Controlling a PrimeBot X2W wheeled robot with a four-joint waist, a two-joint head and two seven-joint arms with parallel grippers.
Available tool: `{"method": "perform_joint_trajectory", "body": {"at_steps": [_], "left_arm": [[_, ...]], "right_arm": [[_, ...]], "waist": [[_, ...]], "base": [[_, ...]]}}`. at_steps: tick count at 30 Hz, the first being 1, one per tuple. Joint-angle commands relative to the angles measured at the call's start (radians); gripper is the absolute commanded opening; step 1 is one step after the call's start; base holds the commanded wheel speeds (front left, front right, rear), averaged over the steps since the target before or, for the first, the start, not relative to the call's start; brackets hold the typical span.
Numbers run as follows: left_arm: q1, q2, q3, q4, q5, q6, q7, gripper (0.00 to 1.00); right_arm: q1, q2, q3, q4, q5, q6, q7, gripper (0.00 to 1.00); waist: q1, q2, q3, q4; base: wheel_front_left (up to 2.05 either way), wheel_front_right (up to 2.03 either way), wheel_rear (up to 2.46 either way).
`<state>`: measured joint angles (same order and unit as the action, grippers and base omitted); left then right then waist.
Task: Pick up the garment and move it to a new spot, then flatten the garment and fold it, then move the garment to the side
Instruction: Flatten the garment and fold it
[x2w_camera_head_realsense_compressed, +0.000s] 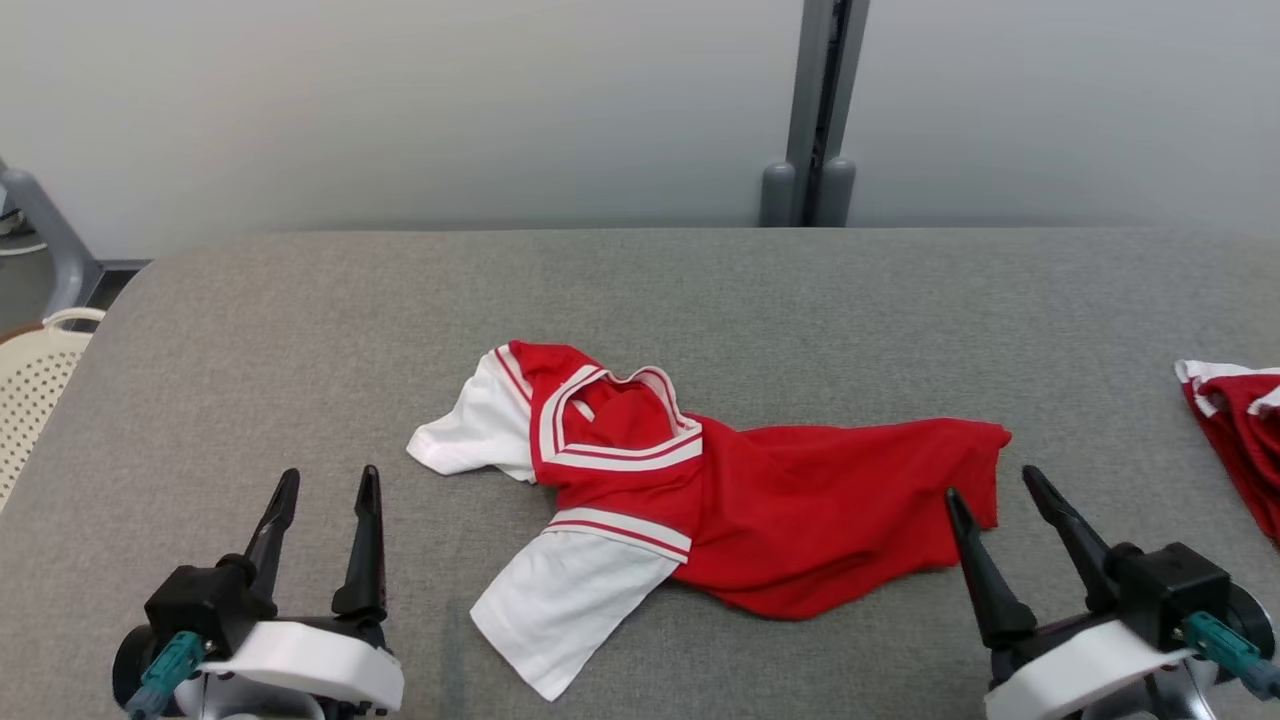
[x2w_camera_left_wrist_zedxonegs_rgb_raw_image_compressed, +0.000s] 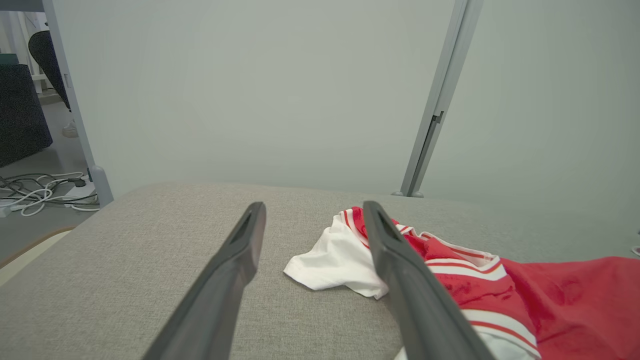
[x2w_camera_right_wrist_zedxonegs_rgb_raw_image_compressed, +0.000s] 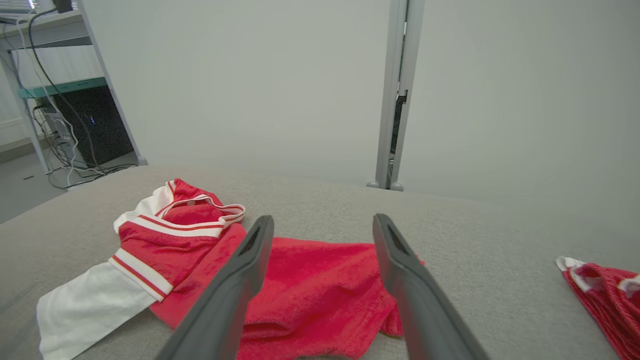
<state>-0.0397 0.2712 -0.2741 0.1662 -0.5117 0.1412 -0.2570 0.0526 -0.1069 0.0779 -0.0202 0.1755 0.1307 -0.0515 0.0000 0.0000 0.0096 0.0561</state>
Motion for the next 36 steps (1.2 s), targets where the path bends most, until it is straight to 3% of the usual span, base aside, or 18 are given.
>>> {"method": "perform_joint_trajectory", "body": {"at_steps": [1, 11, 19, 26, 27, 28, 29, 30, 36], "left_arm": [[-0.027, -0.006, -0.005, -0.005, 0.011, -0.001, -0.004, 1.00], [-0.111, -0.045, -0.023, 0.010, 0.033, -0.019, -0.007, 1.00], [-0.155, -0.078, -0.011, 0.020, 0.058, -0.033, -0.008, 1.00], [-0.172, -0.104, 0.005, 0.030, 0.079, -0.049, -0.007, 1.00], [-0.172, -0.107, 0.008, 0.032, 0.082, -0.053, -0.007, 1.00], [-0.172, -0.107, 0.008, 0.032, 0.082, -0.053, -0.007, 1.00], [-0.171, -0.110, 0.010, 0.034, 0.085, -0.053, -0.008, 1.00], [-0.171, -0.112, 0.013, 0.035, 0.089, -0.055, -0.007, 1.00], [-0.173, -0.126, 0.030, 0.043, 0.104, -0.068, -0.008, 1.00]], "right_arm": [[-0.030, -0.016, 0.027, 0.010, 0.006, 0.000, 0.005, 1.00], [-0.246, -0.098, 0.341, 0.176, 0.068, 0.000, 0.000, 1.00], [-0.461, -0.135, 0.603, 0.390, 0.164, 0.000, 0.046, 1.00], [-0.593, -0.140, 0.774, 0.503, 0.181, 0.000, 0.031, 1.00], [-0.606, -0.136, 0.791, 0.512, 0.187, 0.000, 0.028, 0.65], [-0.606, -0.136, 0.791, 0.512, 0.187, 0.000, 0.028, 0.65], [-0.620, -0.134, 0.805, 0.518, 0.186, 0.000, 0.023, 0.36], [-0.634, -0.132, 0.816, 0.522, 0.190, 0.000, 0.015, 0.00], [-0.692, -0.132, 0.849, 0.507, 0.210, 0.000, -0.014, 0.00]], "waist": [[0.0000, 0.0000, 0.038, 0.044], [0.0000, 0.0000, 0.132, 0.143], [0.0000, 0.0000, 0.186, 0.157], [0.0000, 0.0000, 0.207, 0.153], [0.0000, 0.0000, 0.208, 0.152], [0.0000, 0.0000, 0.208, 0.152], [0.0000, 0.0000, 0.208, 0.151], [0.0000, 0.0000, 0.209, 0.149], [0.0000, 0.0000, 0.210, 0.141]], "base": [[0.00, 0.00, 0.00], [0.00, 0.00, 0.00], [0.00, 0.00, 0.00], [0.00, 0.00, 0.00], [0.00, 0.00, 0.00], [0.00, 0.00, 0.00], [0.00, 0.00, 0.00], [0.00, 0.00, 0.00], [0.00, 0.00, 0.00]]}}
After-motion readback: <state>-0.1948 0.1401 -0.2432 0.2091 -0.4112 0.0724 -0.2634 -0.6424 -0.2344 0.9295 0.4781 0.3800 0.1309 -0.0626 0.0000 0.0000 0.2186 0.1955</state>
